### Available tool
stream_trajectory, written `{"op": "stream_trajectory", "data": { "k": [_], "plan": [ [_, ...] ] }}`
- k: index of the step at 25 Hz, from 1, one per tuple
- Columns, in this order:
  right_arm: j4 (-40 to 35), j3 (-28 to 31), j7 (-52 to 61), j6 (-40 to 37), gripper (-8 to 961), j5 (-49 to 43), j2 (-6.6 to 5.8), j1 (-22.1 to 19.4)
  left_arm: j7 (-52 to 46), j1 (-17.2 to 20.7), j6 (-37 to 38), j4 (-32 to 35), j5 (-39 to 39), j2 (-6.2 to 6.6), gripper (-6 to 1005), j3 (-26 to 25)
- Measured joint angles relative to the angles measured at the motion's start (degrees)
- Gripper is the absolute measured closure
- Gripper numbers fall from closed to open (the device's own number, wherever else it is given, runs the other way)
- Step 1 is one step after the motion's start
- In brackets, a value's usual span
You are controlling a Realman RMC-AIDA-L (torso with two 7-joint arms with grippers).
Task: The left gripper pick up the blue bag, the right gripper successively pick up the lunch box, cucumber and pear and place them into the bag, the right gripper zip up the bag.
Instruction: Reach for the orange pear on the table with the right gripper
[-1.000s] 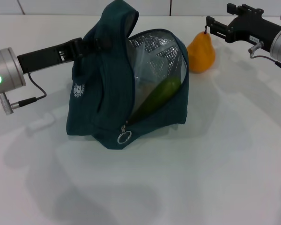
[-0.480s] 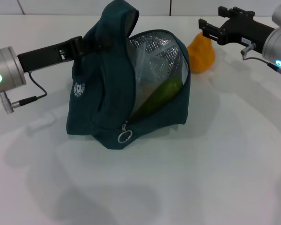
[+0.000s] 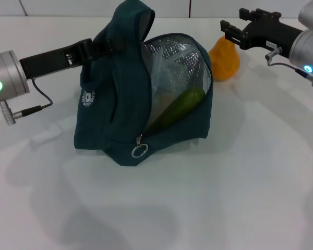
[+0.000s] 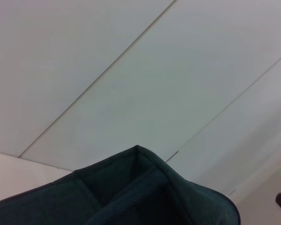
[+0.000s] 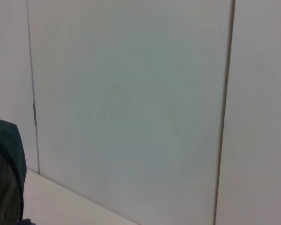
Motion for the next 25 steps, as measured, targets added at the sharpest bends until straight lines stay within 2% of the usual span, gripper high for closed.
{"op": "stream_trajectory", "data": {
  "k": [15,25],
  "plan": [
    [0.56,-0.64,0.03,1.02,531,0.08,0.00,0.45,-0.01,0.00,-0.09,0.00,-0.11,0.00,958,0.00],
    [0.66,-0.82,0.04,1.64,558,0.07,0.00,0.44,0.07,0.00,-0.10,0.00,-0.19,0.00,958,0.00]
  ]
}}
